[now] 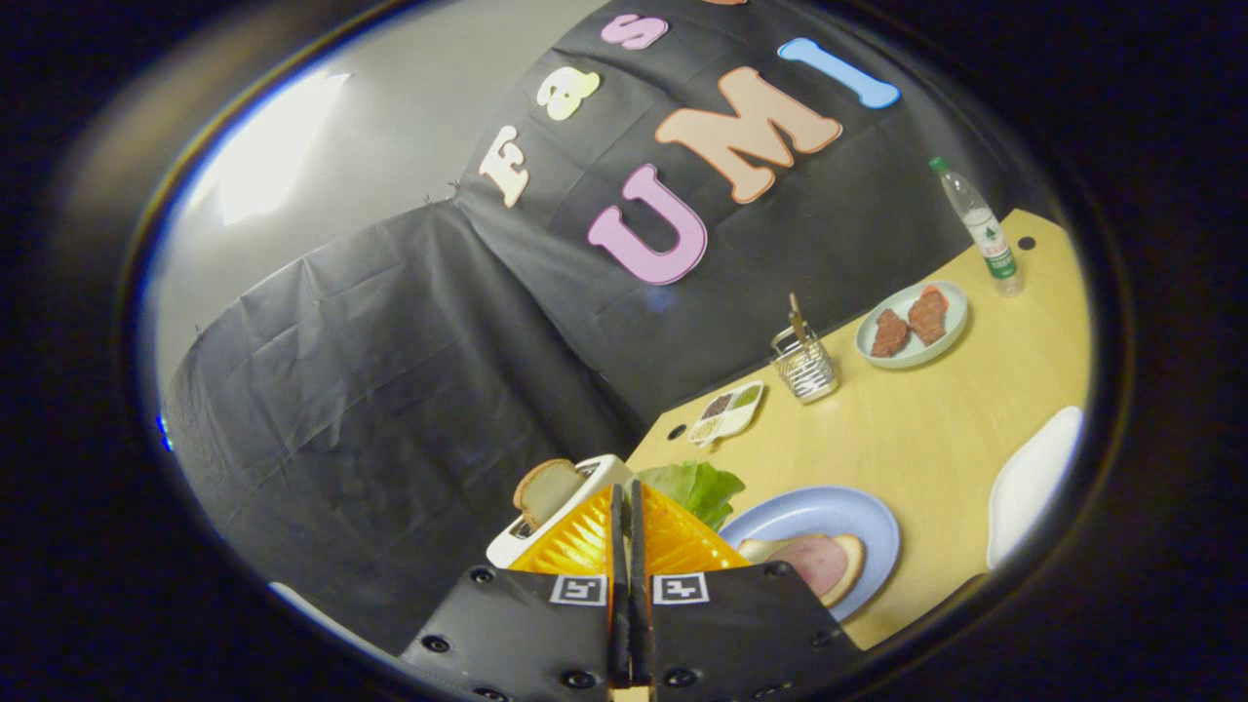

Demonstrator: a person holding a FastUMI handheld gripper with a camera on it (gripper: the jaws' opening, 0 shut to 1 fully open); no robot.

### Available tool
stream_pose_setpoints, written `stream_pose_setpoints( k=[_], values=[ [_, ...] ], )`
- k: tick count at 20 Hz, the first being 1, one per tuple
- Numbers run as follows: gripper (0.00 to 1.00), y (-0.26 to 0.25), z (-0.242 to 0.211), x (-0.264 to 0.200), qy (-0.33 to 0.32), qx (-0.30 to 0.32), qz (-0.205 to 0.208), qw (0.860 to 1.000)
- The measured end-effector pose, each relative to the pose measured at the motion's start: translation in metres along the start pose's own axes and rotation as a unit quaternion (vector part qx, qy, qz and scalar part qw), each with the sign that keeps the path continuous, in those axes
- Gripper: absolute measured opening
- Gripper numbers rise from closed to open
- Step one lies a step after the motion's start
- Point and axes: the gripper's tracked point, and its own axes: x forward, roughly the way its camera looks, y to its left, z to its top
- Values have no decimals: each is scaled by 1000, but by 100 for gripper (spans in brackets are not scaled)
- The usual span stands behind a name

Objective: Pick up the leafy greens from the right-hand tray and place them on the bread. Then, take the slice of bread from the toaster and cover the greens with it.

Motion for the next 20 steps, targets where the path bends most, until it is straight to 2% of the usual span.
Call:
stream_pose_setpoints(
  k=[4, 9, 20],
  values=[
    [4, -36, -28, 17, 46, -12, -56, 997],
    [4, -99, -48, 11, 90, -57, -169, 980],
    [5, -151, -64, -8, 128, -121, -258, 950]
  ],
)
